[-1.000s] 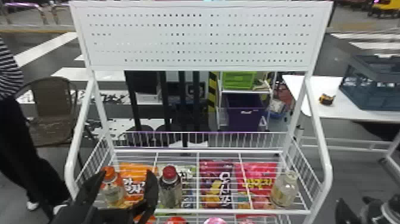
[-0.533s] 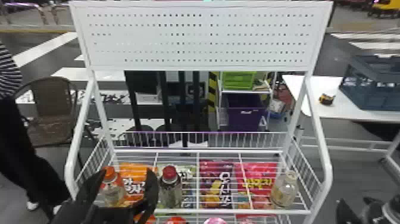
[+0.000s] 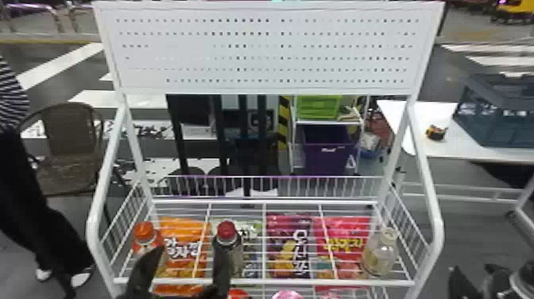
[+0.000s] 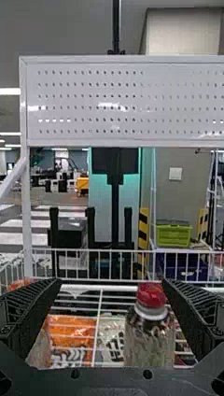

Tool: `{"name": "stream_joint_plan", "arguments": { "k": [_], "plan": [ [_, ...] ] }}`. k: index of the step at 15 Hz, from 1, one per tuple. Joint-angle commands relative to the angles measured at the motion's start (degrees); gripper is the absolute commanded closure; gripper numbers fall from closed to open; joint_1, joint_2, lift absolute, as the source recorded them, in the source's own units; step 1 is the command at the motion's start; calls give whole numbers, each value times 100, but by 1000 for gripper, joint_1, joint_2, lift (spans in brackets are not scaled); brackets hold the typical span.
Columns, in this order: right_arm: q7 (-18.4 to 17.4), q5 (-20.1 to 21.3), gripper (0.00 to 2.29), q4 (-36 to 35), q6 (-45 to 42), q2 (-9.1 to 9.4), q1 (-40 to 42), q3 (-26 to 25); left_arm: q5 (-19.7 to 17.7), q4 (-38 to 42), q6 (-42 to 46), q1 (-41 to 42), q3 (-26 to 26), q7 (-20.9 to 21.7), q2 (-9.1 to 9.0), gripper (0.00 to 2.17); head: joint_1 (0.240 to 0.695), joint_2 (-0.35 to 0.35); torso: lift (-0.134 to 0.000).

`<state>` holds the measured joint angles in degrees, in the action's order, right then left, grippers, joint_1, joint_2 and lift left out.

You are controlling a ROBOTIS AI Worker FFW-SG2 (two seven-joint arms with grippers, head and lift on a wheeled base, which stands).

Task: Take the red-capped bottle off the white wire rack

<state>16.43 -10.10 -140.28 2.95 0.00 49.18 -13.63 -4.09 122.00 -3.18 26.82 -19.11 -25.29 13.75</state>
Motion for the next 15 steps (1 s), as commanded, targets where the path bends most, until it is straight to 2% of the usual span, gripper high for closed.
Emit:
{"name": "stream_joint_plan", "arguments": {
  "k": [1, 2, 4, 8, 10, 15],
  "plan": [
    [0, 0, 512, 9, 18, 5, -14, 1, -162, -1302, 2097, -159, -207, -29, -189, 93, 499, 0, 0],
    [0, 0, 512, 9, 18, 5, -22, -8, -338, -1715, 2642, -247, -233, -12, -224, 93, 499, 0, 0],
    [0, 0, 512, 27, 18, 5, -22, -25, -567, -2392, 2924, -564, -374, 24, -285, 93, 499, 0, 0],
    [0, 0, 512, 27, 0, 5, 22, -25, -523, -3605, 2924, -1231, -682, 59, -488, 93, 499, 0, 0],
    [0, 0, 512, 36, -53, 5, 48, -43, -505, -4035, 2906, -1539, -840, -29, -514, 93, 499, 0, 0],
    [0, -27, 512, 44, -105, 5, 92, -61, -461, -4510, 2748, -2040, -840, 15, -611, 93, 499, 0, 0]
  ]
}}
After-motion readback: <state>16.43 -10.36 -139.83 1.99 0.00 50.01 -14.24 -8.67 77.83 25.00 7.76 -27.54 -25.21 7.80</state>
